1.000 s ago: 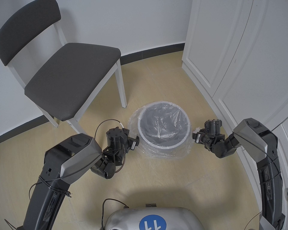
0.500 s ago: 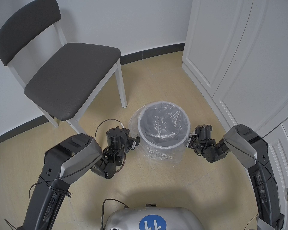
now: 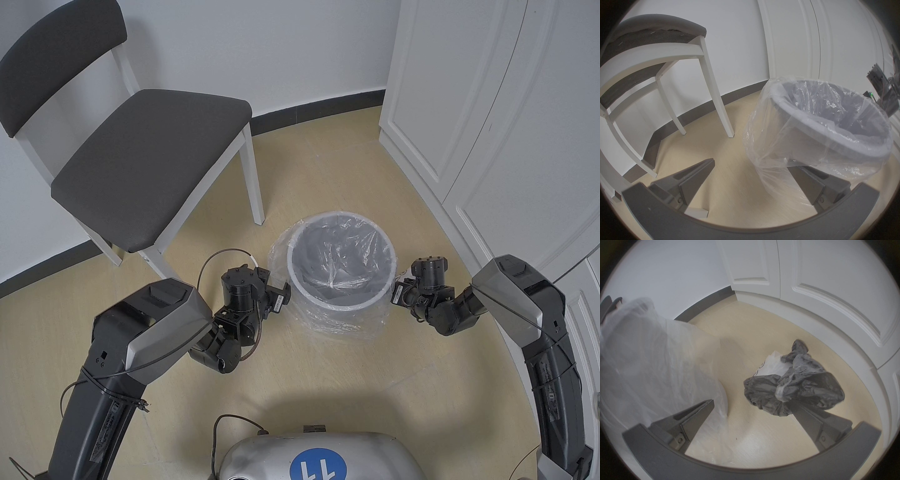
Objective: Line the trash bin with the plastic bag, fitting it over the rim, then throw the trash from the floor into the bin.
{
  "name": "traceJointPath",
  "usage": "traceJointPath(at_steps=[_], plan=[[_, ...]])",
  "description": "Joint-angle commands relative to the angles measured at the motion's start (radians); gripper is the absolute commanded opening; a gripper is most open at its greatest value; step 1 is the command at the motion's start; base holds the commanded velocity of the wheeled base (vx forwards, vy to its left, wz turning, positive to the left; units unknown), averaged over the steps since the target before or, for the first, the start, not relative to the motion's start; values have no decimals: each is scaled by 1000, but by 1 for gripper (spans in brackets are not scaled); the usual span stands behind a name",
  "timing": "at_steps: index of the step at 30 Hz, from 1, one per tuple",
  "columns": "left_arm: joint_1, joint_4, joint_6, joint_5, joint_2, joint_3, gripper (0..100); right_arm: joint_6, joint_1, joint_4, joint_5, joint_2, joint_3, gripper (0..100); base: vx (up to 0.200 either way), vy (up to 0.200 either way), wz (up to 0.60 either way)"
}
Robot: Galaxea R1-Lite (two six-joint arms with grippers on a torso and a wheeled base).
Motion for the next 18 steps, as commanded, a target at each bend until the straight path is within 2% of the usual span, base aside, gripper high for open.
traceJointPath(at_steps=[1,5,18], plan=[[0,-2,0,0,0,0,100,-14,-13,-1,0,-81,44,100,0,0,0],[0,-5,0,0,0,0,100,-21,-17,1,0,-133,90,100,0,0,0],[0,-8,0,0,-1,3,100,-129,-23,-11,3,-248,231,100,0,0,0]])
